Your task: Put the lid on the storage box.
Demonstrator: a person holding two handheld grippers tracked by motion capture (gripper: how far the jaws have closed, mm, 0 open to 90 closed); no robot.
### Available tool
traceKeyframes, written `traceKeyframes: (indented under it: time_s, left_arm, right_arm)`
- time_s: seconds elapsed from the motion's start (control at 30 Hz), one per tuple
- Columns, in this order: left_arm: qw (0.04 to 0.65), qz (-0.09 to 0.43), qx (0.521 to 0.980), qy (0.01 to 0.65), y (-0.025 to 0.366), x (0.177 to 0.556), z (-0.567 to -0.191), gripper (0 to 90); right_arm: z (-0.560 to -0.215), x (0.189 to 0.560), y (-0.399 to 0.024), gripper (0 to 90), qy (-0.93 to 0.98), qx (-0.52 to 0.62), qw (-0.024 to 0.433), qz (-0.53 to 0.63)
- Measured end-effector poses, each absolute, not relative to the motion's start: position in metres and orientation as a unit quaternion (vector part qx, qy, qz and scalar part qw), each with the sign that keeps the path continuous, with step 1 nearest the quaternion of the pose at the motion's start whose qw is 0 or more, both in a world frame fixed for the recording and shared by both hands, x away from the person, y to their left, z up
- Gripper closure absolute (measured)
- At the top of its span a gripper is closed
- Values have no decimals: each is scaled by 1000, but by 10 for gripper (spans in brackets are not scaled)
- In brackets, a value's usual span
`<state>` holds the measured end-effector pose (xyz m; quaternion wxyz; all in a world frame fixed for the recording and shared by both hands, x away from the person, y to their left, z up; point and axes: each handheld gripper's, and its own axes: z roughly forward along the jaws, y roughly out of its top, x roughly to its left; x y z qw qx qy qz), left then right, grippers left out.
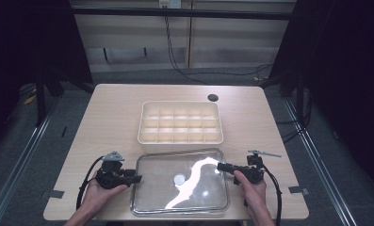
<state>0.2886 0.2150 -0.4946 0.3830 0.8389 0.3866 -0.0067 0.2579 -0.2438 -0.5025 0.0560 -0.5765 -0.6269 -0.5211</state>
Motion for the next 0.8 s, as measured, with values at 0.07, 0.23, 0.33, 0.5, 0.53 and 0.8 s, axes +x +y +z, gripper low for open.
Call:
traceKeyframes:
  time_s: [0.07, 0.23, 0.33, 0.5, 0.53, 0.8]
  left_arm:
    - [382, -6, 839, 386, 216, 289, -494, 508]
    - [385, -8, 836, 392, 217, 290, -494, 446]
    - [388, -19, 832, 395, 218, 290, -494, 392]
    - [391, -24, 830, 396, 217, 290, -495, 367]
    - [391, -30, 830, 397, 218, 291, -494, 371]
    - [403, -32, 824, 397, 221, 291, -491, 443]
  right_arm:
    - [-501, 257, -245, 737, -625, -570, 52, -531]
    - [-498, 256, -244, 744, -619, -565, 51, -543]
    - [-496, 256, -243, 749, -622, -558, 48, -547]
    - [-494, 256, -240, 749, -629, -552, 43, -546]
    - [-494, 256, -240, 749, -630, -553, 42, -544]
    - [-494, 256, -240, 742, -633, -557, 37, -536]
